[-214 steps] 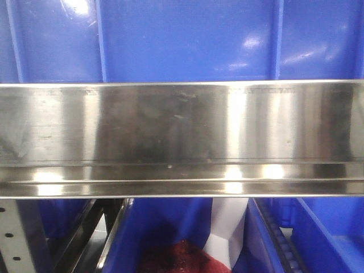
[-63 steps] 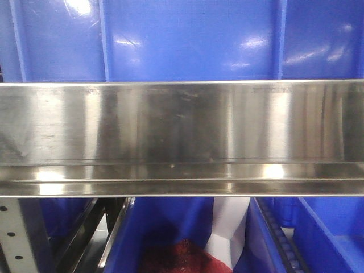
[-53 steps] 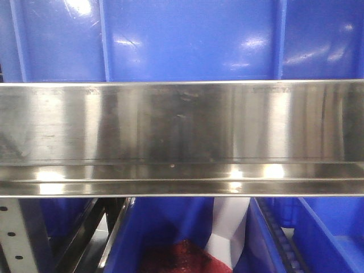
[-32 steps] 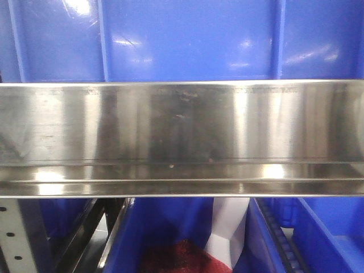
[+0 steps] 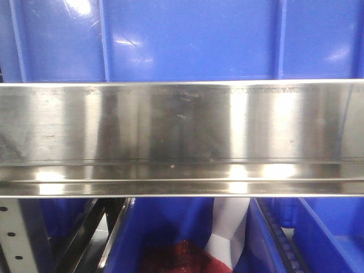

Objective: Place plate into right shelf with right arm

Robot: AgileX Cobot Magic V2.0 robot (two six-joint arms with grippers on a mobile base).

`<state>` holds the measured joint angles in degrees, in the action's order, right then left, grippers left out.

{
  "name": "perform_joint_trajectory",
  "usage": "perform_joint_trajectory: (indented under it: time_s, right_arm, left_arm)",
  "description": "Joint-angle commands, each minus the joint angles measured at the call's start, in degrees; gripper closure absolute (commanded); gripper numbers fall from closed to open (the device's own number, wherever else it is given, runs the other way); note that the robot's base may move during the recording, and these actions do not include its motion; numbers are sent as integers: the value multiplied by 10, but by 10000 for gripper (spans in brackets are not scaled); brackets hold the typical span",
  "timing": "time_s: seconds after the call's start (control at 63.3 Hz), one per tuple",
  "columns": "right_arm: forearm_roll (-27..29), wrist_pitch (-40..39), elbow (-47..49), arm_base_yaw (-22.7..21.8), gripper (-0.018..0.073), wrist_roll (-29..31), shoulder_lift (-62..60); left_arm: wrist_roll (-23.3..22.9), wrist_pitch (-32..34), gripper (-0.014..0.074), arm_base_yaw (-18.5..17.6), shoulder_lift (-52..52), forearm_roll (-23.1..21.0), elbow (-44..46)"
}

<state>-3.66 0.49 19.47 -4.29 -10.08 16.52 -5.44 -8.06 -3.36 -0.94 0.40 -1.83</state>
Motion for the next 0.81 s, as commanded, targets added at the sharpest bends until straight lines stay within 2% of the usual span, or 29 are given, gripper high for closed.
perform_joint_trajectory:
  time_s: [0.0,0.095,0.269,0.506,0.79]
  right_arm:
    - [37,-71,-43,-4,504,21,-41]
    - [64,-74,-83,-4,504,35,-89]
    - [64,-72,-121,-1,504,47,-141]
    - [61,-74,-151,17,504,56,-147]
    - [37,-106,-195,19,504,55,-172]
  left_arm:
    - [-3,52,643,-1,-4,0,-5]
    - [-3,52,643,-1,-4,0,-5]
    - [-3,52,643,-1,-4,0,-5]
    - [-3,52,643,-1,-4,0,-5]
    - [-3,52,643,-1,-4,0,-5]
